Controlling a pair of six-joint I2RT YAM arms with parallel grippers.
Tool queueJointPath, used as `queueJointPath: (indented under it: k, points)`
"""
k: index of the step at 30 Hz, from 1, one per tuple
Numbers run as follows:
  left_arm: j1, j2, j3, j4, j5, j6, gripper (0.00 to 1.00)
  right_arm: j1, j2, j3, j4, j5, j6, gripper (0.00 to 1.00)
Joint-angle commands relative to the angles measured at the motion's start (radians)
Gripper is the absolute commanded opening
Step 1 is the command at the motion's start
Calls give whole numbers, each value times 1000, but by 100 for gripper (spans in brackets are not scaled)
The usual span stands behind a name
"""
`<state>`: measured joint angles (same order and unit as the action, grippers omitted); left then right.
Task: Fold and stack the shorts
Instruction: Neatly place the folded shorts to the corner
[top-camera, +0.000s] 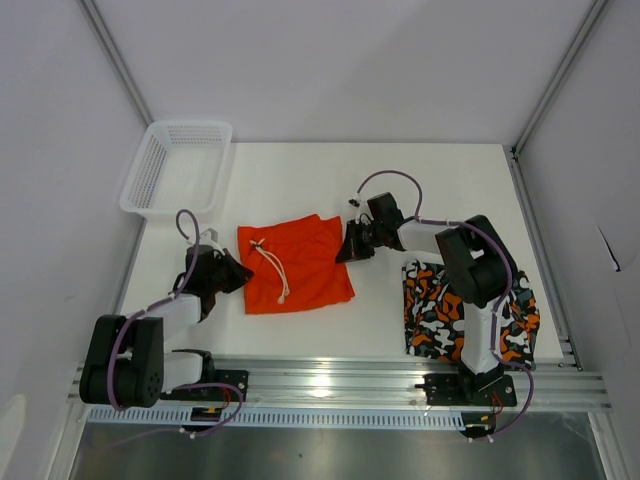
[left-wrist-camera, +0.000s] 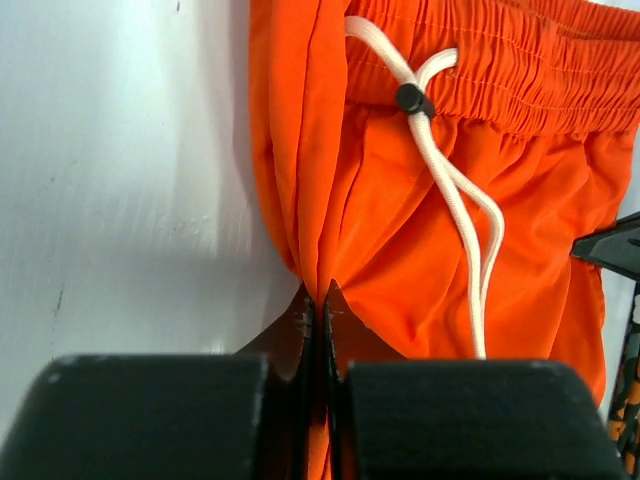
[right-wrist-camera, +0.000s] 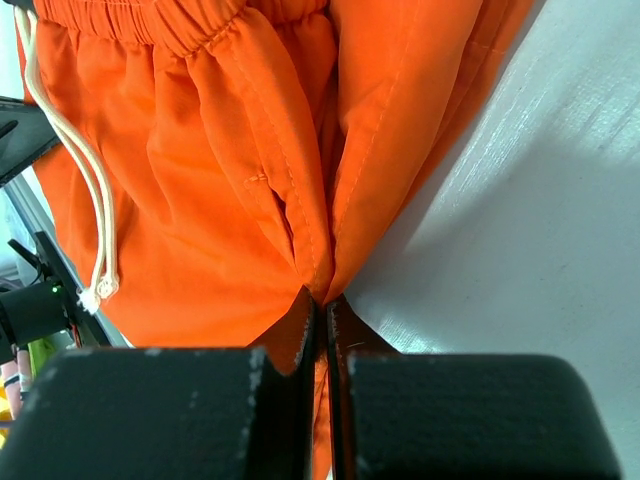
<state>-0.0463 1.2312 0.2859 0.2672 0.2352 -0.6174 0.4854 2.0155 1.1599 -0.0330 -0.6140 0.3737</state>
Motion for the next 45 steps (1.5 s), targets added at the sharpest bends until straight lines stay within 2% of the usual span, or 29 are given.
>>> queueJointPath:
  k: [1, 3, 11, 16, 23, 30, 34, 38, 40, 45]
  points:
    - [-1, -9, 48, 9, -13, 25, 0, 10, -53, -3, -27, 25, -4, 0]
    - [-18, -28, 64, -26, -43, 39, 0, 13, -90, 6, -62, 74, -15, 0]
    - [-233, -143, 199, -225, -249, 35, 0, 25, -273, 72, -344, 358, -45, 0]
    - [-360, -136, 282, -288, -319, 2, 0, 36, -360, 92, -481, 532, -42, 0]
    - [-539, -92, 389, -322, -419, -24, 0, 13, -504, 78, -599, 647, -9, 0]
    - [-641, 10, 486, -281, -386, -50, 0, -71, -633, 64, -726, 668, 13, 0]
    - [-688, 129, 533, -220, -361, -62, 0, -149, -684, 37, -765, 662, 14, 0]
    - [-719, 224, 527, -146, -333, -91, 0, -198, -683, 1, -765, 626, 2, 0]
    - [-721, 252, 515, -111, -320, -102, 0, -221, -664, -17, -733, 548, -2, 0]
    - [-715, 261, 507, -129, -304, -107, 0, -223, -595, 6, -691, 462, 2, 0]
